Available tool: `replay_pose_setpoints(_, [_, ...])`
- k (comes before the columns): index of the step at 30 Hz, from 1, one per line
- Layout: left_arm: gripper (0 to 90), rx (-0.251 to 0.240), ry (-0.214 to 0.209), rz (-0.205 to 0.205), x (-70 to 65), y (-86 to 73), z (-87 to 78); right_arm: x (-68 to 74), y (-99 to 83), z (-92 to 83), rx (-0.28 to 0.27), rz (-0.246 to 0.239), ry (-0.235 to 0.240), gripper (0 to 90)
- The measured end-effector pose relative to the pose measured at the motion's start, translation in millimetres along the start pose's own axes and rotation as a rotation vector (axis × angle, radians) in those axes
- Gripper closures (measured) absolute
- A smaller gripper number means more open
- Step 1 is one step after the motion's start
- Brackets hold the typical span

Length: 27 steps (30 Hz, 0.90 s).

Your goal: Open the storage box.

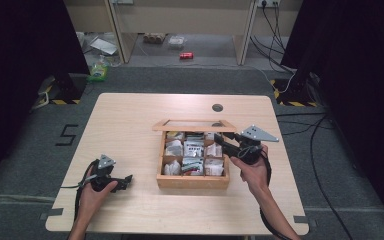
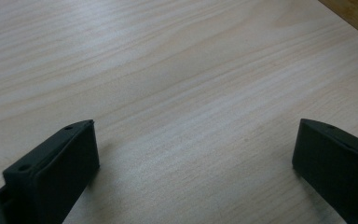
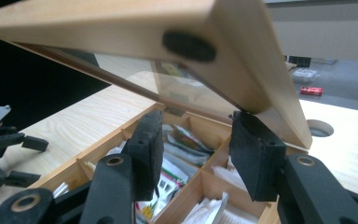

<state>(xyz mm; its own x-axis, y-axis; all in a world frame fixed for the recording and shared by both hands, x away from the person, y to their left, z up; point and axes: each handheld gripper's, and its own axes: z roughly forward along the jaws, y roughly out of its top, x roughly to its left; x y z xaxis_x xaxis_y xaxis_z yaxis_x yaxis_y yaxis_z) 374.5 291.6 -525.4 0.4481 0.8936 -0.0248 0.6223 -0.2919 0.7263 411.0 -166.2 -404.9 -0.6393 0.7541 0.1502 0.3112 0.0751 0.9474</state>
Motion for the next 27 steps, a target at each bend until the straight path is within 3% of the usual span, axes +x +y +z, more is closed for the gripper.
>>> replay_pose_setpoints(14, [0.0,0.001,0.0,0.0,0.0,0.0,-0.1,-7.4,25.4,13.9,0.008,-0.025,-0.039,53.0])
replay_pose_setpoints(27, [0.0,0.0,0.0,-0.001,-0.1,0.0,0.0,-13.2,27.3,24.5,0.013,-0.006,-0.058,52.6])
